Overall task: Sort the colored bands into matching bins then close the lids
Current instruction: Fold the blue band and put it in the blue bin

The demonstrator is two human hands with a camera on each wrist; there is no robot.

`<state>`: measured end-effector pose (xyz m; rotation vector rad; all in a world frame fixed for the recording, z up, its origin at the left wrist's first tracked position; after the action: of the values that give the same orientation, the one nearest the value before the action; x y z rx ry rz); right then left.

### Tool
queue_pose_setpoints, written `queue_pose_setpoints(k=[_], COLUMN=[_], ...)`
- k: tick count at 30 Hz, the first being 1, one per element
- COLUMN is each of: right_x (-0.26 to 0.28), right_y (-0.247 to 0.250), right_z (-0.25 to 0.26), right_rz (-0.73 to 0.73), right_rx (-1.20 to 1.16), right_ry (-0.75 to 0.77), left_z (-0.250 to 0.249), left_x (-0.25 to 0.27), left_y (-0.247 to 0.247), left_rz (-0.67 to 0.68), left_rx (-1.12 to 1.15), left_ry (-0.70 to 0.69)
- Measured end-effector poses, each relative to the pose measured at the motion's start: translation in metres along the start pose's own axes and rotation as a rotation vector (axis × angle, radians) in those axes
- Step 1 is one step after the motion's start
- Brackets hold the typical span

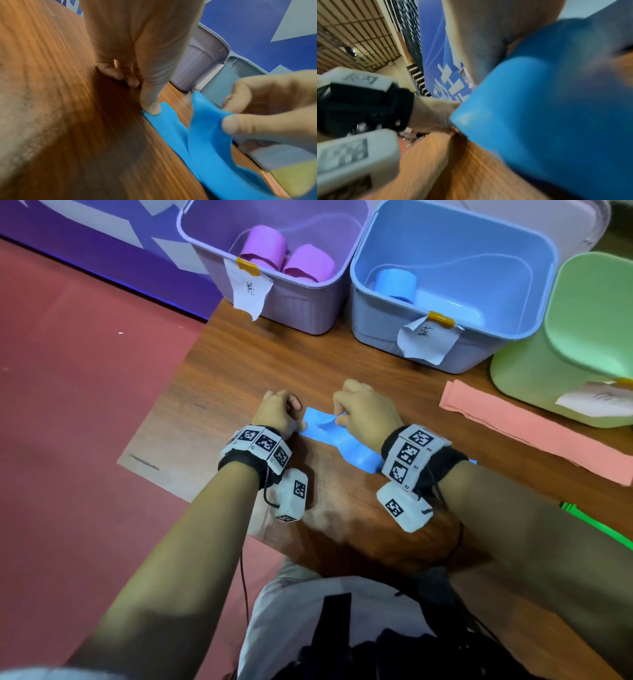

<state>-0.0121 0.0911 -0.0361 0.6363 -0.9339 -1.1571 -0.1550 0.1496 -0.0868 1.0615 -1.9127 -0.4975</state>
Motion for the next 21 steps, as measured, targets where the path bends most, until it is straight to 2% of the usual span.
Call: queue_pose_setpoints(k=[4,7,11,16,19,21], right_x=[0.018,0.034,0.06,0.105,0.131,0.144], right_y=[0.045,0.086,0.142,0.203,0.228,0.236], right_z=[-0.016,-0.012,0.02,0.059,0.069,0.072], right_rz=[-0.147,-0.272,-0.418,-0.558,-0.619,-0.646], right_rx=[-0.459,-0.65,-0.677,-0.683,-0.671,-0.652], right_ry=[-0.078,-0.097,0.042,0.202,0.251,0.251], left_z=[-0.002,-0.007,-0.017,-0.021,-0.045,-0.089], left_x=[-0.001,0.002,0.006,0.012,0.021,0.037], left_y=[0.001,-0.003,-0.011,-0.014,-0.007,0.018], left_rz=[-0.007,0.032,0.1,0.146,0.122,-0.034], left_rx=[-0.048,-0.149,-0.4,-0.517,-0.41,-0.099], left_ry=[-0.012,-0.061,-0.094,-0.059,-0.107,-0.284])
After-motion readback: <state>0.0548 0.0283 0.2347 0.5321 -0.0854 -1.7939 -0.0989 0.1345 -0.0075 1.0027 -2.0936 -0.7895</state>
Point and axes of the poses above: each hand's wrist, its own x-axis away from the middle knuckle, its own y-axis out of the back of the hand, z = x × y, the point moved 7 cm from there along -x, towards the middle knuckle, and after that the axes turned 3 degrees about z, right-handed, at the moved point
